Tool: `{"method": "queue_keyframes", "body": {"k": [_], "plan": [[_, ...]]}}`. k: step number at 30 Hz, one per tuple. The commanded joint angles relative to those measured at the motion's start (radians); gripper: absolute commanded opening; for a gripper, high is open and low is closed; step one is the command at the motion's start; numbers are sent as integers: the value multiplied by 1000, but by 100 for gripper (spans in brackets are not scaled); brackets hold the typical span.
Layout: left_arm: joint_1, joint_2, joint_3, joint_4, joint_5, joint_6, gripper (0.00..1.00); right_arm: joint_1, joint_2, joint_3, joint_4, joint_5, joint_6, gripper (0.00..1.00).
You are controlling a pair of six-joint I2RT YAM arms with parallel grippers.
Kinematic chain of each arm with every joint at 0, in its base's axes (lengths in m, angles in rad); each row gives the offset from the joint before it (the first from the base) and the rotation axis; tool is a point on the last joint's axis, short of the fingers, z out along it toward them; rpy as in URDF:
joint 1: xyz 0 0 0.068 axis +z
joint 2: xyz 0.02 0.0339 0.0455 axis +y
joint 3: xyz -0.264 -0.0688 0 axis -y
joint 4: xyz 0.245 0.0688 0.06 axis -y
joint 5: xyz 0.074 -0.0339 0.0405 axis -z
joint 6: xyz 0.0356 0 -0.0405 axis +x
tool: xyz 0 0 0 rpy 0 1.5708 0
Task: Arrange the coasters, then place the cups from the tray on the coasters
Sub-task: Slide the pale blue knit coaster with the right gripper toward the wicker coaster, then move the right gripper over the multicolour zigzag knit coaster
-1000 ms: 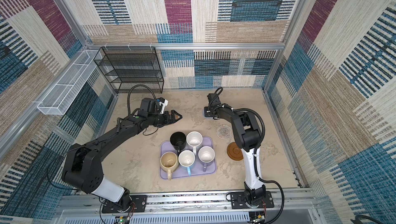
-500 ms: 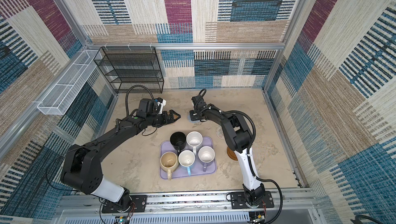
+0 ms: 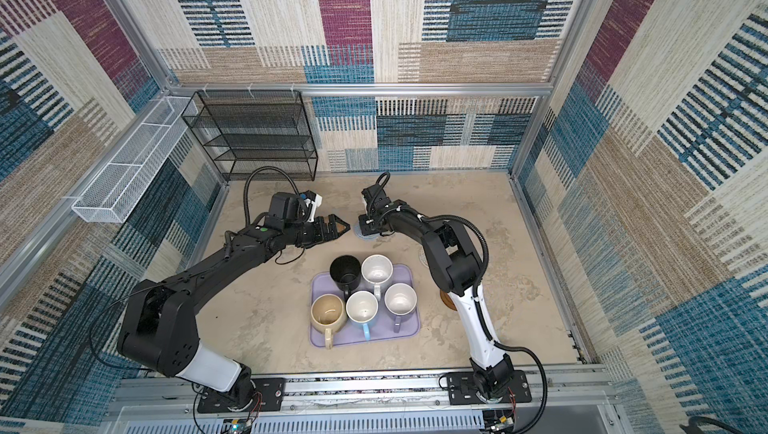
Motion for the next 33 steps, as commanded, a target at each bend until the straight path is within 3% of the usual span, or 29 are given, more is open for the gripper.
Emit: {"method": "queue_keyframes", "body": {"k": [1,8,13,18,24,28,33], "plan": [[2,-9,-1,13,11,13,100,1,-7,25,-60,-5,6,44],[2,-11,13,5,41,11,100,1,-52,161,-102,11,-78,54],[2,-50,16,-5,40,9,100,-3,-131,151,-129,62,-73,59],[0,-111,15,-15,67,-14,100,-3,-322,-50,-42,86,-51,70],[-36,-178,11,-18,104,-45,100,-3,-569,-321,20,180,7,100],[-80,-185,28,-35,98,-57,100,-6,-723,-497,65,224,54,100],[-175,-155,37,-32,45,-60,100,-29,-872,-681,117,183,108,100]]}}
